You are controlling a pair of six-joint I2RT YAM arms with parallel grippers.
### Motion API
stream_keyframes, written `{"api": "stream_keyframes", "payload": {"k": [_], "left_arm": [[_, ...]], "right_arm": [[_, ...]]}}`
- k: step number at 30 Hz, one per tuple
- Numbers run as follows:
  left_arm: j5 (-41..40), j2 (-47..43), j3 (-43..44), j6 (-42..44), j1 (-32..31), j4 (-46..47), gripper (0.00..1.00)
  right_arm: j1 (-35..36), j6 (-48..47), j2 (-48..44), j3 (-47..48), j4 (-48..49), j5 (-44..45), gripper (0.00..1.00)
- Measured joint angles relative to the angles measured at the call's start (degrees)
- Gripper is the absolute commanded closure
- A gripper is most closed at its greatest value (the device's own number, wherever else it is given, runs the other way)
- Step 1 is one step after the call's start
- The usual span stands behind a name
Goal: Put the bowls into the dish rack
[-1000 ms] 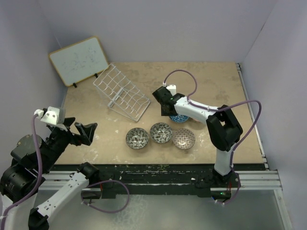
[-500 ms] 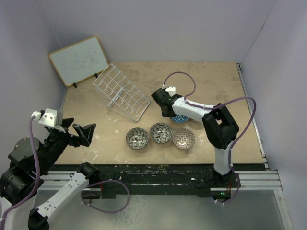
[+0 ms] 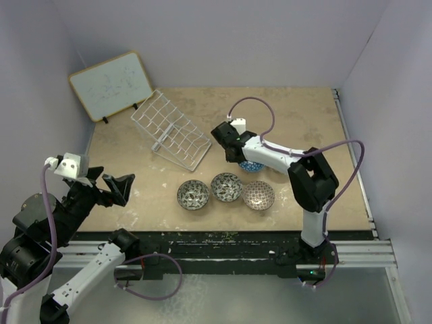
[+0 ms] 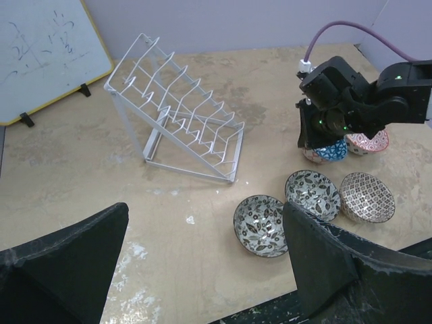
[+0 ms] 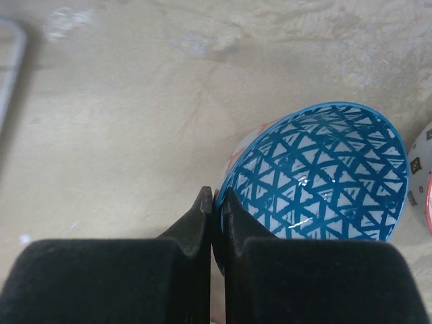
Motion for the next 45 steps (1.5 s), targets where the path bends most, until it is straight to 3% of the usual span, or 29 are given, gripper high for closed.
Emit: {"api": "stream_keyframes", "payload": {"k": [4, 8, 13, 17, 25, 30, 33, 38, 45], "left_arm": [[-0.3, 0.0, 0.0, 0.0, 0.0, 0.0, 0.01], [-0.5, 0.0, 0.0, 0.0, 0.0, 0.0, 0.01], [-0.7, 0.0, 0.0, 0.0, 0.0, 0.0, 0.01], [-0.9, 0.0, 0.3, 0.1, 0.0, 0.0, 0.01], [-0.9, 0.0, 1.5, 0.4, 0.0, 0.0, 0.01], [-1.1, 0.1, 3.0, 0.5, 0.0, -0.1, 0.01], [-1.2, 0.1, 4.0, 0.6, 0.0, -0.4, 0.01], [-1.6, 0.1, 4.9, 0.6, 0.0, -1.3, 0.01], [-2.4, 0.0, 5.1, 0.6, 0.0, -3.0, 0.01]], "right_arm": [[0.9, -0.1, -5.0, -0.1, 2.5, -2.9, 1.0], [1.2, 0.0, -14.6, -3.1, 11.2, -6.8, 1.0], [1.2, 0.9, -27.9, -15.3, 30.9, -14.9, 1.0], [1.2, 2.8, -30.5, -22.7, 45.4, -22.1, 1.0], [1.2, 11.8, -25.2, -35.6, 80.0, -32.9, 1.0], [1.2, 18.4, -17.2, -39.5, 102.6, -33.9, 1.0], [1.2, 22.9, -10.9, -39.7, 110.7, -32.5, 1.0], [1.2, 27.1, -1.7, -39.7, 113.2, -30.5, 1.0], [1.2, 29.4, 1.2, -36.9, 113.9, -27.9, 1.0]]}}
